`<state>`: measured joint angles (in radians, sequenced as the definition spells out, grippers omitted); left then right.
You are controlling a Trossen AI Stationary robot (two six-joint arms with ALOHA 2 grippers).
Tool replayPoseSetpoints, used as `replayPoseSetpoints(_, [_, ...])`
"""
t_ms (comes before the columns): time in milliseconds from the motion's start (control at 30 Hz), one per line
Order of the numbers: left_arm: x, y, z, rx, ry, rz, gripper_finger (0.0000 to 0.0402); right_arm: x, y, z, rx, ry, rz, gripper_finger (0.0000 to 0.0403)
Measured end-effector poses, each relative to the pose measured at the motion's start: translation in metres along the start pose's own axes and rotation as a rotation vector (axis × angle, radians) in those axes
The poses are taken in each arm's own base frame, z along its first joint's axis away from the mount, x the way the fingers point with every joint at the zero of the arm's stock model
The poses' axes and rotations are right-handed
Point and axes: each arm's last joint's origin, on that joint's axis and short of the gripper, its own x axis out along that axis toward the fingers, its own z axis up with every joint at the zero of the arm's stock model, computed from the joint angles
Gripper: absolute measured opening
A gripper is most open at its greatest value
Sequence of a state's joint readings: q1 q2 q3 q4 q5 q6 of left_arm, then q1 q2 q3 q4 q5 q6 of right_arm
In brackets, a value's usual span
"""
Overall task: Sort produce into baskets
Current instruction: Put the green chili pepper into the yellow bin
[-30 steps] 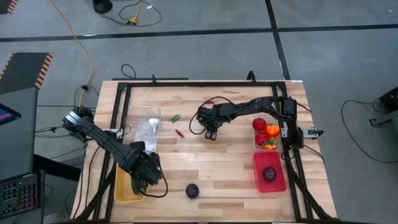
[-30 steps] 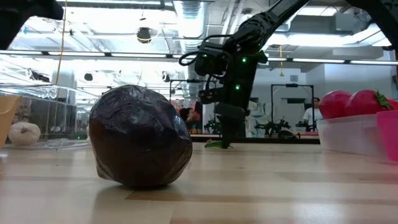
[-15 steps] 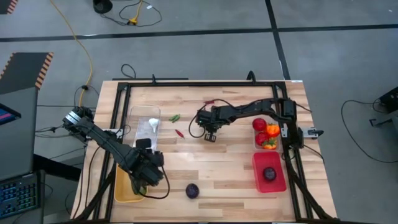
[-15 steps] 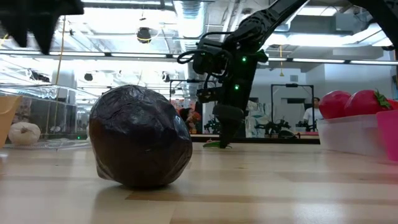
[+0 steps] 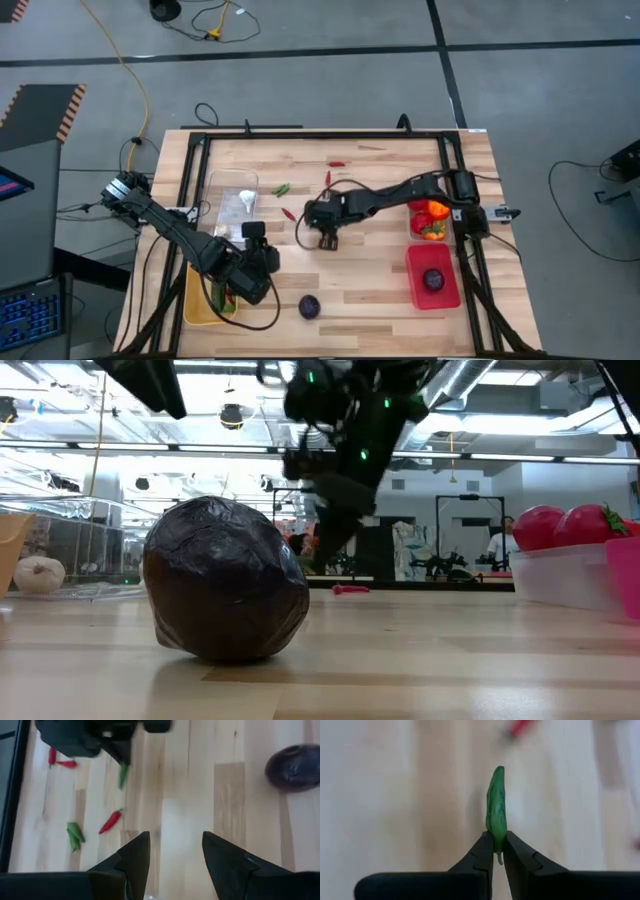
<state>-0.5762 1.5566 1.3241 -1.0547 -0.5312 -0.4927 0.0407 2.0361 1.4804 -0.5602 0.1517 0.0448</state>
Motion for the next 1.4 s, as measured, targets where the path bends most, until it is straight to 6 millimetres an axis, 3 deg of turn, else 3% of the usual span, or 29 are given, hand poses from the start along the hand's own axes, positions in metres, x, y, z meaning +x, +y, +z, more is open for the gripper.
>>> replayPoseSetpoints(333, [0.0, -0.002, 0.004, -0.045, -0.035, -0.014, 0.0169, -0.034, 0.06, 0.031, -0.093, -0.205, 0.083, 0.0062])
replayPoseSetpoints(567, [0.0, -0.002, 0.004, -0.042, -0.035, -0.015, 0.0169, -0.054, 0.088, 0.045, -0.125, -0.344, 0.131, 0.0062])
replayPoseSetpoints(933, [0.0, -0.003, 0.005, -0.032, -0.035, -0.05, 0.0169, -0.067, 0.099, 0.058, -0.158, -0.481, 0.147, 0.0062])
replayPoseSetpoints(1400, [0.0, -0.003, 0.005, -0.031, -0.034, -0.05, 0.0164, -0.068, 0.098, 0.059, -0.156, -0.495, 0.148, 0.0062])
